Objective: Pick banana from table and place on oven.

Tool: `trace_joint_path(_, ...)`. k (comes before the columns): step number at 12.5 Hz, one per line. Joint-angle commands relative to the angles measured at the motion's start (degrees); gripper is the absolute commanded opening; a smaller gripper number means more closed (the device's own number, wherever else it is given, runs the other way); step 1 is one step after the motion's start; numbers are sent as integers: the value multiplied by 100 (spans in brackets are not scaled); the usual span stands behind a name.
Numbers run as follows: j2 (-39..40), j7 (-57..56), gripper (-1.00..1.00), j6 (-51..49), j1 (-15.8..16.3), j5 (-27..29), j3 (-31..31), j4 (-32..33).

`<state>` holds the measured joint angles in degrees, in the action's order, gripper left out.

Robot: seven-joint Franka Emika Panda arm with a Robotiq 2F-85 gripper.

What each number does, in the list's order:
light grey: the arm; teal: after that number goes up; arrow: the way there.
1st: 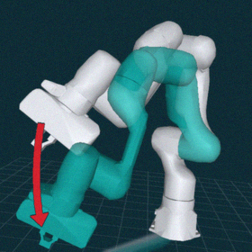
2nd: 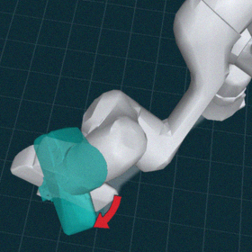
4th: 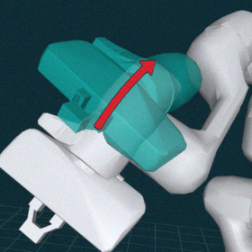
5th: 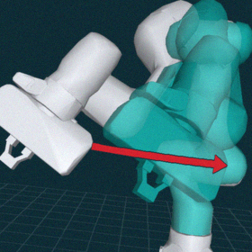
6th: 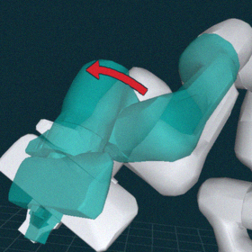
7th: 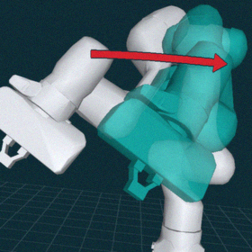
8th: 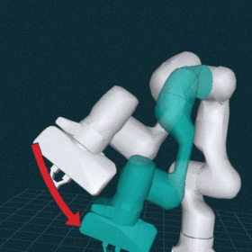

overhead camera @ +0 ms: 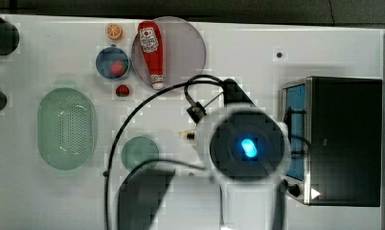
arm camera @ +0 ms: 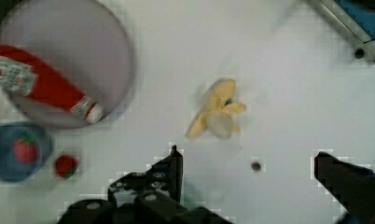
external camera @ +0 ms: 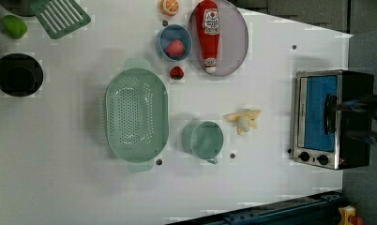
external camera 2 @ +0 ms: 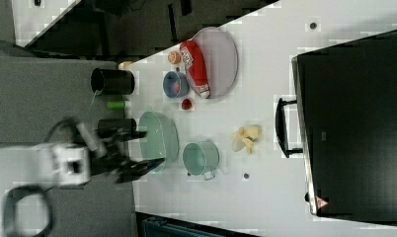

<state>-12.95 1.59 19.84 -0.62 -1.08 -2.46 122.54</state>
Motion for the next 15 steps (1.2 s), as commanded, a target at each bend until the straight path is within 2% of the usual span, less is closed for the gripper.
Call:
trace_joint_path(1,517,-85,100,1144,-14,-5,-41,770)
trace_joint_path(5,1369,-83,100,3001,-14,-5,-43,1470)
trace_joint_path(11,2842,-78,100,4203,-13,-5,-45,1676)
trace_joint_path(15,3448,-72,100,4960,-12,-5,-30,1689)
